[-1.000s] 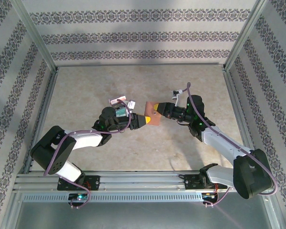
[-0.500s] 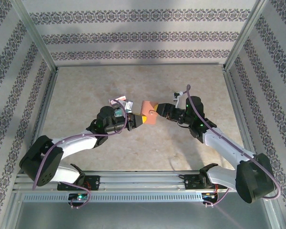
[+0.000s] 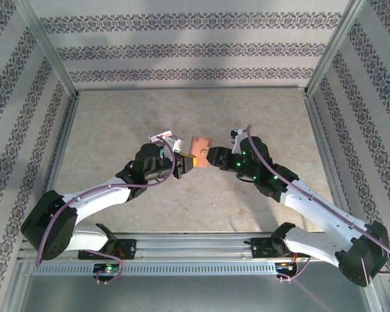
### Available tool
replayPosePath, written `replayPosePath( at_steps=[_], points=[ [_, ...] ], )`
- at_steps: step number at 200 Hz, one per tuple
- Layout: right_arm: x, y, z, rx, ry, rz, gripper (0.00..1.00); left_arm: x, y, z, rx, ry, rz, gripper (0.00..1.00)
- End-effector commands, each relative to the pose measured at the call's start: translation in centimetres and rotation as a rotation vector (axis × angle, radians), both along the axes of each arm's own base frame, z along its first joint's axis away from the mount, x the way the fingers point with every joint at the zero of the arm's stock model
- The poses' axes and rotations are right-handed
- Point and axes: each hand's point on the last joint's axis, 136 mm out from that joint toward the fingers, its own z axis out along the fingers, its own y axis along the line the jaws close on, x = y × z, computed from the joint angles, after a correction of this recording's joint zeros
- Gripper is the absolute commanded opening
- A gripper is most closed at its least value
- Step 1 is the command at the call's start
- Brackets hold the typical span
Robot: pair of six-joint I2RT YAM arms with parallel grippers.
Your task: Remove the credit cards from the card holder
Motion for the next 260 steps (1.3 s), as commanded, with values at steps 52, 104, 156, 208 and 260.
replayPosePath(
  at_steps=[52,104,156,208,260],
  points=[
    [1.5,1.5,-1.1,-0.119,0.062,-0.081,0.36,0.2,-0.7,1.8,-0.006,-0.063,-0.008,0.05],
    [2.4,1.9,-1.5,-0.116,0.069,-0.118,0.35,0.2,-0.8,1.7,-0.004,-0.062,-0.014,0.05],
    [3.1,2.3,-2.4,-0.125,0.083,-0.131,0.37,-0.1,-1.2,1.6,-0.011,-0.060,-0.035,0.05],
    [3.4,2.9,-3.0,-0.136,0.089,-0.121,0.41,-0.4,-1.6,1.6,-0.022,-0.057,-0.057,0.04],
    [3.4,2.1,-4.2,-0.166,0.100,-0.140,0.36,-0.5,-1.5,2.2,-0.041,-0.072,-0.053,0.04]
  ],
)
